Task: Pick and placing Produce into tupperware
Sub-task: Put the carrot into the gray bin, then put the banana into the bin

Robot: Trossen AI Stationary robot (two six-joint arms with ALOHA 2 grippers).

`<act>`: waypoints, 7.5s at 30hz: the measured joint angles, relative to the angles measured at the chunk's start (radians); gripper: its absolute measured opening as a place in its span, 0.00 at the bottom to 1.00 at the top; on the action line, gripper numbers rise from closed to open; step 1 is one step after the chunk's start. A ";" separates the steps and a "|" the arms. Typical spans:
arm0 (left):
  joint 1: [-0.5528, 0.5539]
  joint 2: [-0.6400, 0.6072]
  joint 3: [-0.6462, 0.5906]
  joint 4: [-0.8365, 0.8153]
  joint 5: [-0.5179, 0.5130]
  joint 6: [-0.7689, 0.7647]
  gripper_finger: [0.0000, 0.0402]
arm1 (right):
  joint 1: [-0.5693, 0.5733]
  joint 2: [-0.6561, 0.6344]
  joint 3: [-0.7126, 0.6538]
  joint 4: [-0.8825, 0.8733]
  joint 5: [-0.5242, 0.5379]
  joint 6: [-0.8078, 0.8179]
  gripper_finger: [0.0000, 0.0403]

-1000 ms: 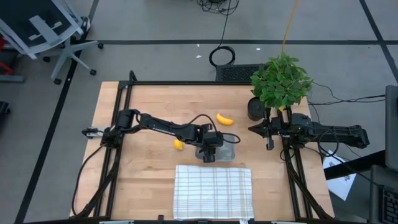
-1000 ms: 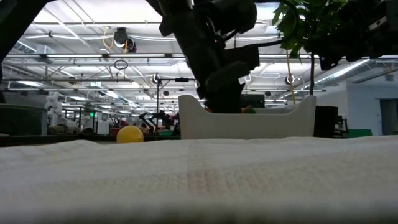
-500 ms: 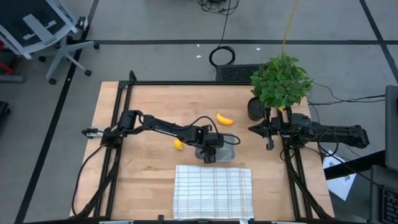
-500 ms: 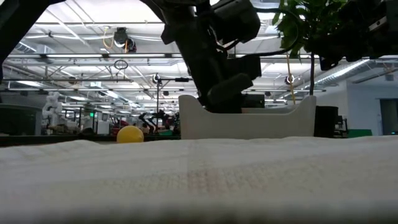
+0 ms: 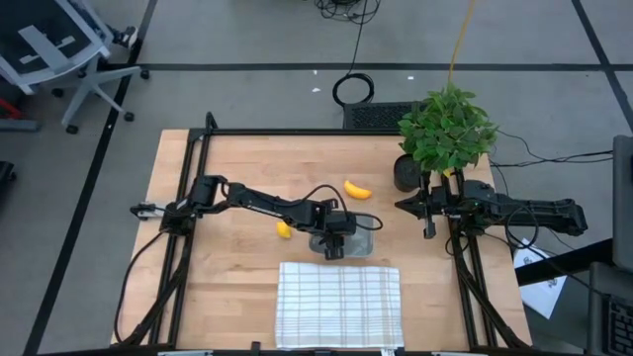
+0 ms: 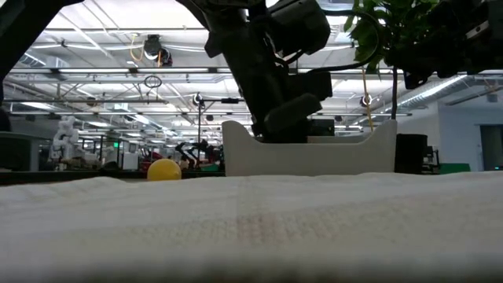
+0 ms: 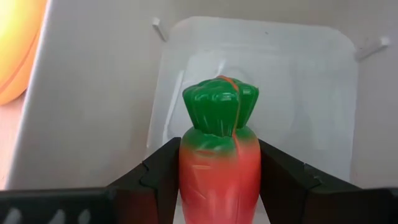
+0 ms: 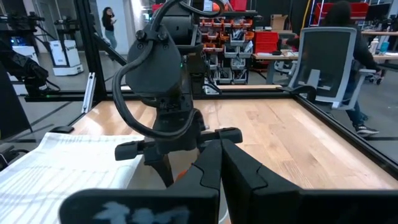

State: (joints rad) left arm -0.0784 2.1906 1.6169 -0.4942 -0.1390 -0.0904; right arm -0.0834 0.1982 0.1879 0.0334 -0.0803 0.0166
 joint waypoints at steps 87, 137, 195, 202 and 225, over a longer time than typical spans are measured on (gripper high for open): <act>-0.115 -0.319 0.238 -0.451 -0.369 0.175 0.00 | 0.000 0.011 0.002 0.037 0.000 -0.021 0.00; 0.209 -1.366 -1.273 0.803 -0.064 0.538 0.05 | -0.002 0.218 0.000 0.207 0.136 -0.277 0.00; 0.209 -1.366 -1.272 0.810 -0.069 0.521 0.06 | -0.134 1.214 0.827 -0.129 0.156 -0.145 0.00; 0.209 -1.366 -1.272 0.812 -0.069 0.515 0.06 | -0.153 1.317 0.843 -0.115 0.155 -0.131 0.00; 0.209 -1.366 -1.271 0.755 -0.070 0.488 0.06 | -0.273 1.334 0.844 -0.281 0.159 -0.518 0.00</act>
State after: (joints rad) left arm 0.1307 0.8245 0.3458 0.2611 -0.2092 0.3973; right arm -0.3562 1.5326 1.0316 -0.2474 0.0790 -0.5009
